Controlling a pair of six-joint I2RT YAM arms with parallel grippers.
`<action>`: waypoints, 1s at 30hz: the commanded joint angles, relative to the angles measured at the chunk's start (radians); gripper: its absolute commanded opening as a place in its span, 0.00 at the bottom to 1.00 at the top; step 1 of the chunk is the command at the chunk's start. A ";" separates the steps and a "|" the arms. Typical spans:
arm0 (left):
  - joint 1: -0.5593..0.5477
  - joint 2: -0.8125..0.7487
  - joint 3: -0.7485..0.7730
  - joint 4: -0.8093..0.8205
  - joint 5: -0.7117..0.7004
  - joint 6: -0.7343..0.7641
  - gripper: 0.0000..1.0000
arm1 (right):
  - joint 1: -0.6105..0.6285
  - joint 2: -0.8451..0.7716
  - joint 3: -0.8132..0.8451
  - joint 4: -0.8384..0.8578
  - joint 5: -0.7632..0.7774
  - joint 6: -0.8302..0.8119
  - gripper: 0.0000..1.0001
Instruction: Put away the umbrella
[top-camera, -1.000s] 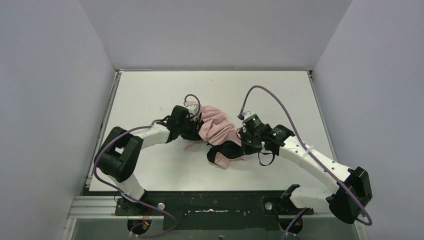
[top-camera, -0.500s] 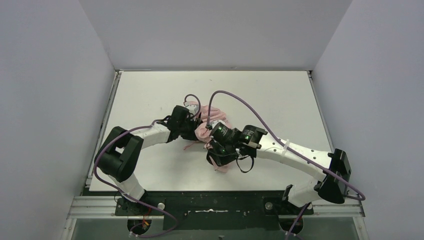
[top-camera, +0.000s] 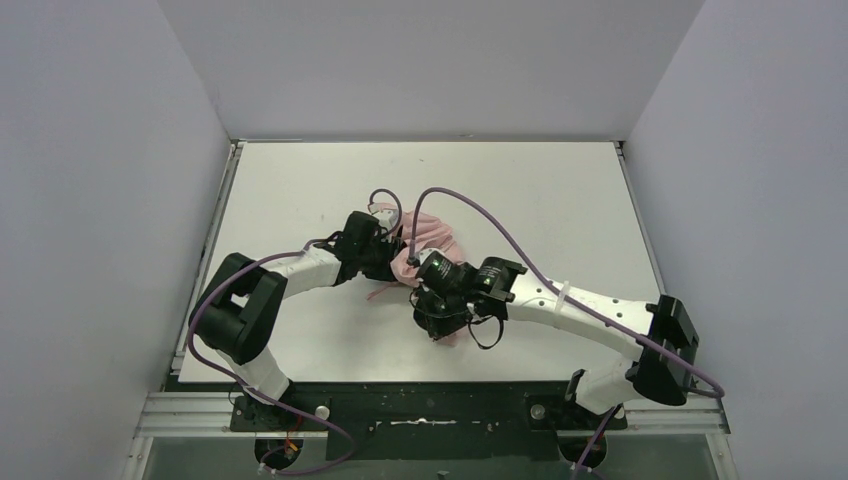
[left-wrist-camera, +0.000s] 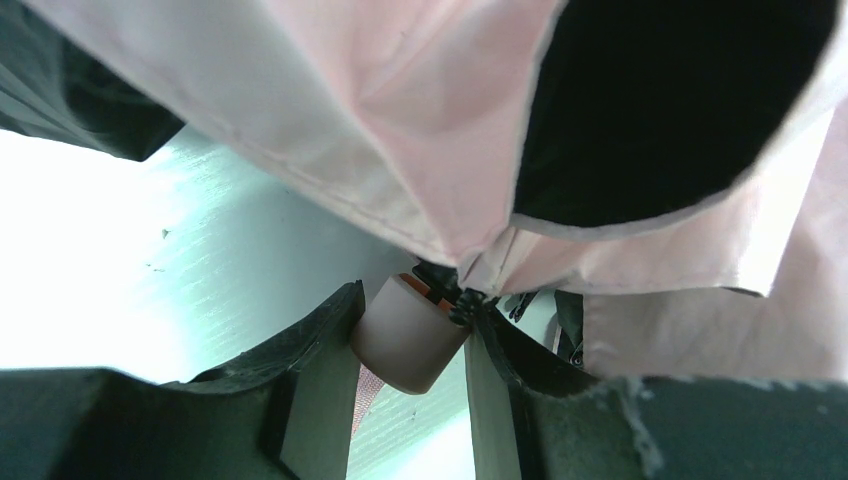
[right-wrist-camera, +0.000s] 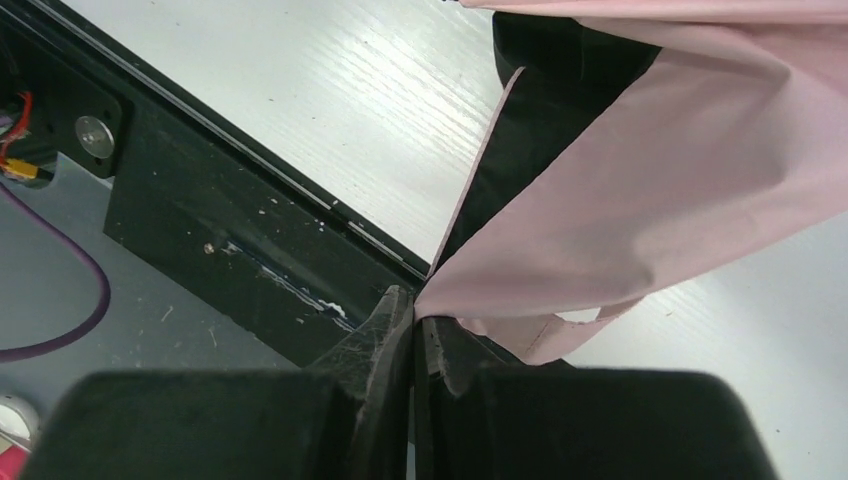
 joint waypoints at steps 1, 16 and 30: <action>-0.005 -0.009 0.035 0.021 -0.018 0.018 0.00 | 0.006 0.018 0.000 0.046 -0.015 -0.017 0.07; -0.008 0.009 0.079 0.021 0.075 0.143 0.00 | -0.377 -0.206 0.120 -0.084 0.187 -0.238 0.58; -0.127 0.064 0.270 -0.186 -0.065 0.529 0.00 | -0.670 -0.116 -0.168 0.174 -0.080 -0.208 0.53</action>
